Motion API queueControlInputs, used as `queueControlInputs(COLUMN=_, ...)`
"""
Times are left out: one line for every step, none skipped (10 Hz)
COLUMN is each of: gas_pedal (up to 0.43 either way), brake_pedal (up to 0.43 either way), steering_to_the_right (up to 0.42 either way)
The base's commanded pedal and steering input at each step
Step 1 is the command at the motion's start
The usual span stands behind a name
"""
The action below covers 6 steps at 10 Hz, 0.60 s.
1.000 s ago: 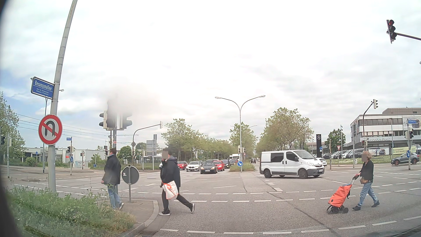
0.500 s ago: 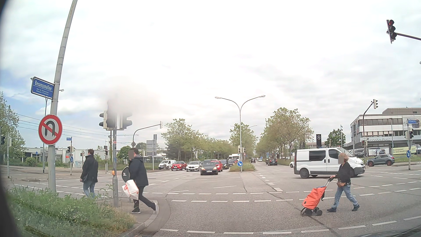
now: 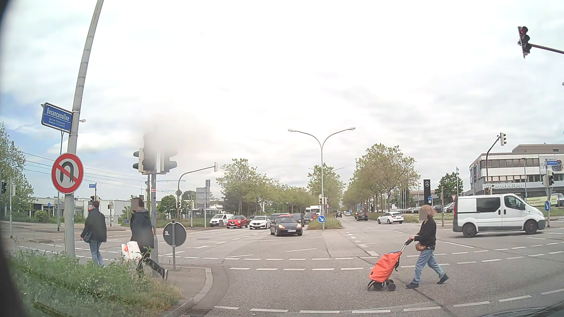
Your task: Follow the waypoints while adhering to traffic rules and regulations
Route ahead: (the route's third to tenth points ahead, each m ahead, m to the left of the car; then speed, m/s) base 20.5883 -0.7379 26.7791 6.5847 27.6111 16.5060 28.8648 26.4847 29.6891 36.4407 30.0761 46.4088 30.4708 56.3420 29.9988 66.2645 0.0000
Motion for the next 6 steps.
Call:
queueControlInputs(gas_pedal=0.0, brake_pedal=0.244, steering_to_the_right=0.001)
queueControlInputs(gas_pedal=0.0, brake_pedal=0.25, steering_to_the_right=0.001)
queueControlInputs(gas_pedal=0.0, brake_pedal=0.244, steering_to_the_right=0.001)
queueControlInputs(gas_pedal=0.0, brake_pedal=0.244, steering_to_the_right=0.001)
queueControlInputs(gas_pedal=0.0, brake_pedal=0.244, steering_to_the_right=0.001)
queueControlInputs(gas_pedal=0.0, brake_pedal=0.244, steering_to_the_right=0.001)
